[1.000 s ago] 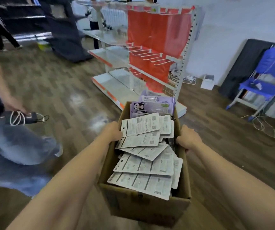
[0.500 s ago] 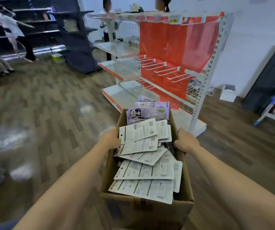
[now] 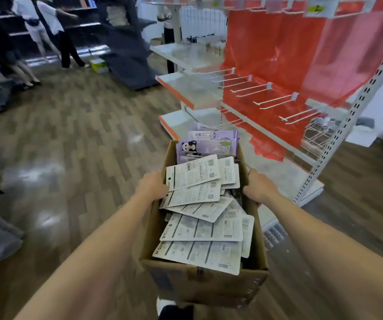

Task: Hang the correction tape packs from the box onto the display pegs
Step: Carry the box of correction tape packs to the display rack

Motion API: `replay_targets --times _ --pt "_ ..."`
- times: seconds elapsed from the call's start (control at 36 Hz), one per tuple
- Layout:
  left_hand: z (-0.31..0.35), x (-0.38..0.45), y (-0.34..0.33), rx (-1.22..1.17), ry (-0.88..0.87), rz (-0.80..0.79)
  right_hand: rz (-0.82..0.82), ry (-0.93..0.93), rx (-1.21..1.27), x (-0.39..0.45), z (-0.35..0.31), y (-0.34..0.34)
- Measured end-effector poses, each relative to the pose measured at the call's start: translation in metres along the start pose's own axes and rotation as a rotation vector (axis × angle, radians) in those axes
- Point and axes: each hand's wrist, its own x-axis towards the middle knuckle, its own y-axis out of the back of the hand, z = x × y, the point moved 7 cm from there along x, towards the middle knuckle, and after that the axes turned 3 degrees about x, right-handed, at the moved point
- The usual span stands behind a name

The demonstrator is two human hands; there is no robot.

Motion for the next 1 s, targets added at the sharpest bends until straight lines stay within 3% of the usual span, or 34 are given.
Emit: replay_targets --times 0.39,0.69,1.0 --pt "-0.062 0.192 0.088 0.031 -0.071 -0.010 -0.031 -0.057 0.060 0.154 -0.147 -0.018" --pt "-0.114 0.342 0.127 -0.031 -0.006 -0.015 -0.032 -0.018 0.062 0.286 -0.246 -0.032" --pt "-0.112 0.501 0.194 -0.020 0.000 0.028 -0.058 0.017 0.141 0.431 -0.327 -0.007"
